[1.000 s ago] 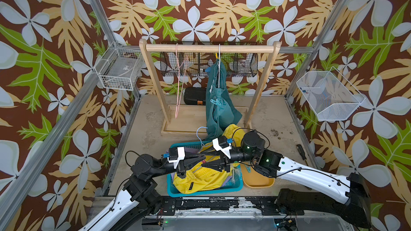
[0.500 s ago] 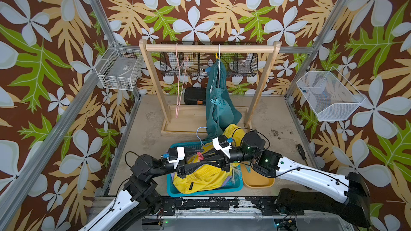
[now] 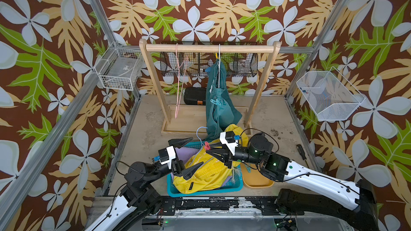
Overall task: Remove the clothespins securing shorts to the hanger
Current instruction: Place the clothespin in the storage box.
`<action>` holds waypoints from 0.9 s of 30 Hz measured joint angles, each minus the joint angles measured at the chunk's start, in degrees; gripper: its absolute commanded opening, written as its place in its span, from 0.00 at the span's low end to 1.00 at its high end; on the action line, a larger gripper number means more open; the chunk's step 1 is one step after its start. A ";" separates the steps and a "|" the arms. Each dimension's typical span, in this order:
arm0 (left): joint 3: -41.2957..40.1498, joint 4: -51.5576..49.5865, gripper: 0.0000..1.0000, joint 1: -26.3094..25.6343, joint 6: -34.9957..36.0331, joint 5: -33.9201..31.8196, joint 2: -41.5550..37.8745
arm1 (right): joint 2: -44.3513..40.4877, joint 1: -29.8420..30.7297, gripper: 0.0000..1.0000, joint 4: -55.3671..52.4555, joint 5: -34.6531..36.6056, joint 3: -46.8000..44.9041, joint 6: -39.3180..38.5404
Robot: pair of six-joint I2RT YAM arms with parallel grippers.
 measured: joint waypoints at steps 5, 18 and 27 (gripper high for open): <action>-0.20 -0.07 1.00 0.00 0.37 -5.53 -0.63 | -7.65 -0.02 0.08 -4.72 17.86 -3.61 2.14; 0.70 -3.76 1.00 0.00 1.42 -8.11 4.61 | -24.72 -0.04 0.12 -15.30 42.10 -13.55 8.61; 0.26 -4.74 1.00 0.00 1.42 -8.52 4.57 | -35.47 -0.04 0.11 -17.53 52.83 -25.53 17.25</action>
